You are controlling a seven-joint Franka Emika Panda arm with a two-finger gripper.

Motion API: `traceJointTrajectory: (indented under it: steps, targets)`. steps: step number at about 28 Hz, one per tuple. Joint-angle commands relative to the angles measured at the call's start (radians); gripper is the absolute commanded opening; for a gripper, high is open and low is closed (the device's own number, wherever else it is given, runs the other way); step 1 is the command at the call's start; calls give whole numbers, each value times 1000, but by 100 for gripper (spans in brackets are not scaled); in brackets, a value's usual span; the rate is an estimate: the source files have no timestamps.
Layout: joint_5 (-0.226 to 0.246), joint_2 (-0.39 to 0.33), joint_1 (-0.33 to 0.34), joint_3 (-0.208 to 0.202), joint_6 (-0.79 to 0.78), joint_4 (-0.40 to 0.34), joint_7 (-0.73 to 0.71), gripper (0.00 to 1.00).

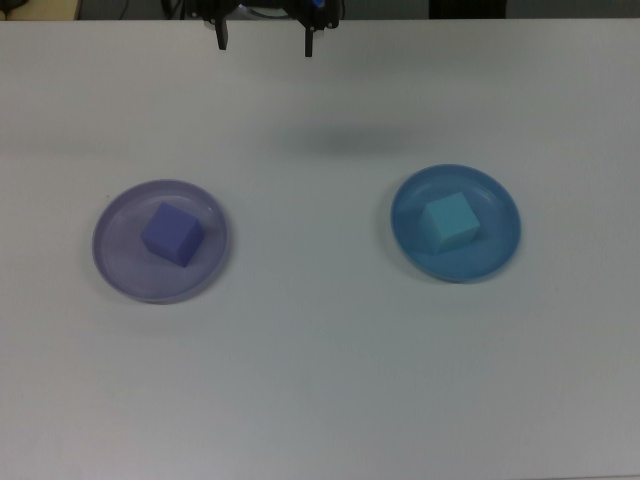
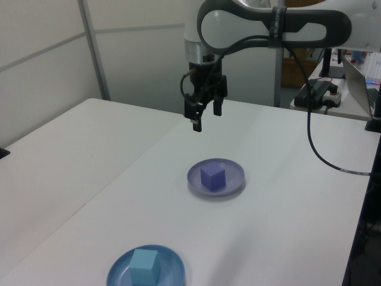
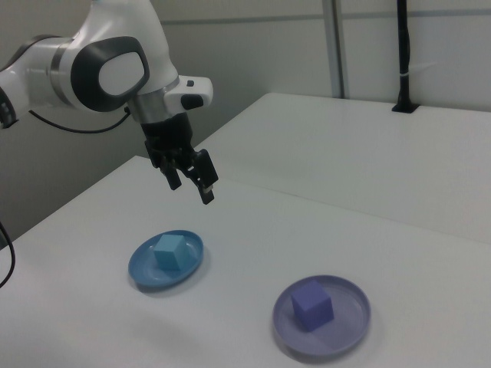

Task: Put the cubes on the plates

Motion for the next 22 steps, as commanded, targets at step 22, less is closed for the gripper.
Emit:
traceJointTrajectory:
  steps: [22]
  targets:
    - [39, -26, -4, -6, 18, -28, 3, 100]
